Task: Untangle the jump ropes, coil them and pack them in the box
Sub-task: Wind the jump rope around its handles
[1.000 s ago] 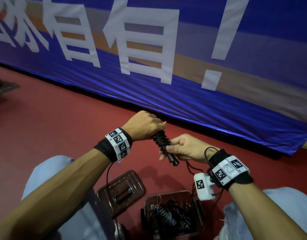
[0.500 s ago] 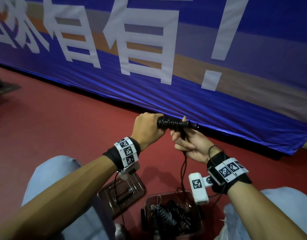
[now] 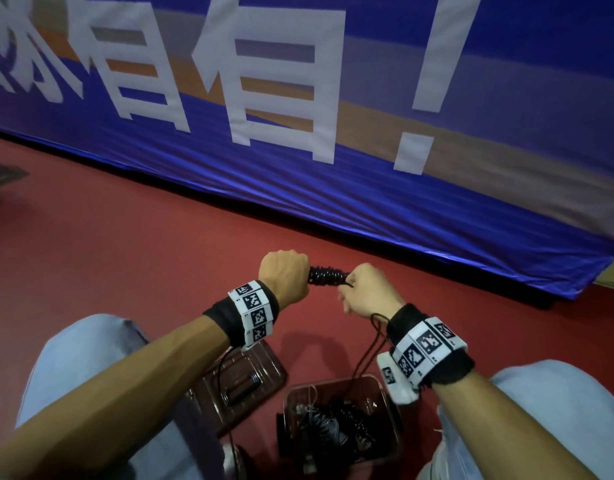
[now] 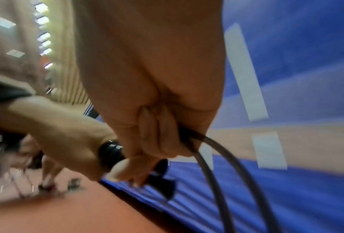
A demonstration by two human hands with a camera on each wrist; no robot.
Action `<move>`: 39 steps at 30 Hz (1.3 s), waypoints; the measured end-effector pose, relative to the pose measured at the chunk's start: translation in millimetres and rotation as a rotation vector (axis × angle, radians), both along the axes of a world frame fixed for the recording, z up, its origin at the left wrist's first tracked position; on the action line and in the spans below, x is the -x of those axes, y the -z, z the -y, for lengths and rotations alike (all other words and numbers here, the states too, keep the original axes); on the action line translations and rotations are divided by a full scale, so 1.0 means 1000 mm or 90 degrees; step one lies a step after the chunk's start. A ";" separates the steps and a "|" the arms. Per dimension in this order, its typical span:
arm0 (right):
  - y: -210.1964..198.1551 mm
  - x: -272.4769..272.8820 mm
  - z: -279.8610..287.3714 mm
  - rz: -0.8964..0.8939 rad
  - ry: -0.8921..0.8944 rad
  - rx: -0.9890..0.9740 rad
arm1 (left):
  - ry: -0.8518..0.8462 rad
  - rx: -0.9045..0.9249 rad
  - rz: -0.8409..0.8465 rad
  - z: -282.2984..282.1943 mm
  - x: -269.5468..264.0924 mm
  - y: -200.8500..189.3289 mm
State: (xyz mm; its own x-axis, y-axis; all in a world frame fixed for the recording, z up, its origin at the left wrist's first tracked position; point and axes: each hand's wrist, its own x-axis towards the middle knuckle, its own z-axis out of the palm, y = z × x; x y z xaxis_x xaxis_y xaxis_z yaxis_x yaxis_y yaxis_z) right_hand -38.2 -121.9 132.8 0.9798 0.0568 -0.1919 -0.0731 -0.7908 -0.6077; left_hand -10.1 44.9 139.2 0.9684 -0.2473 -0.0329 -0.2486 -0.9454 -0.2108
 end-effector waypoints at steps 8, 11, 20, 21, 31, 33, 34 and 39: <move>-0.007 0.001 0.023 0.190 -0.249 0.223 | 0.220 -0.158 -0.059 -0.016 -0.003 -0.006; -0.005 -0.001 0.024 0.079 -0.259 0.123 | 0.319 -0.208 0.000 -0.021 -0.008 -0.014; -0.013 0.006 0.005 -0.105 -0.275 -0.243 | 0.518 -0.036 0.212 -0.046 -0.029 -0.038; -0.019 0.006 0.005 -0.124 -0.295 -0.274 | 0.524 -0.001 0.230 -0.049 -0.029 -0.041; -0.029 0.008 0.009 -0.232 -0.335 -0.477 | 0.496 0.261 0.279 -0.046 -0.019 -0.037; -0.031 0.009 0.009 -0.224 -0.335 -0.536 | 0.446 0.340 0.282 -0.040 -0.015 -0.035; -0.033 0.010 0.009 -0.220 -0.320 -0.577 | 0.410 0.379 0.280 -0.037 -0.014 -0.034; -0.041 0.013 0.008 -0.190 -0.213 -0.784 | 0.207 0.467 0.251 -0.025 -0.009 -0.041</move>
State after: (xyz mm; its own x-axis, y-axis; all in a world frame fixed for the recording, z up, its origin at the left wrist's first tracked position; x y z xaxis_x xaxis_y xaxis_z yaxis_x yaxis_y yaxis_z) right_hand -51.2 -129.5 173.7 0.8127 0.5809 -0.0458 -0.2396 0.2615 -0.9350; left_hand -0.8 70.4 180.6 0.7539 -0.3402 0.5620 -0.5655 -0.7714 0.2916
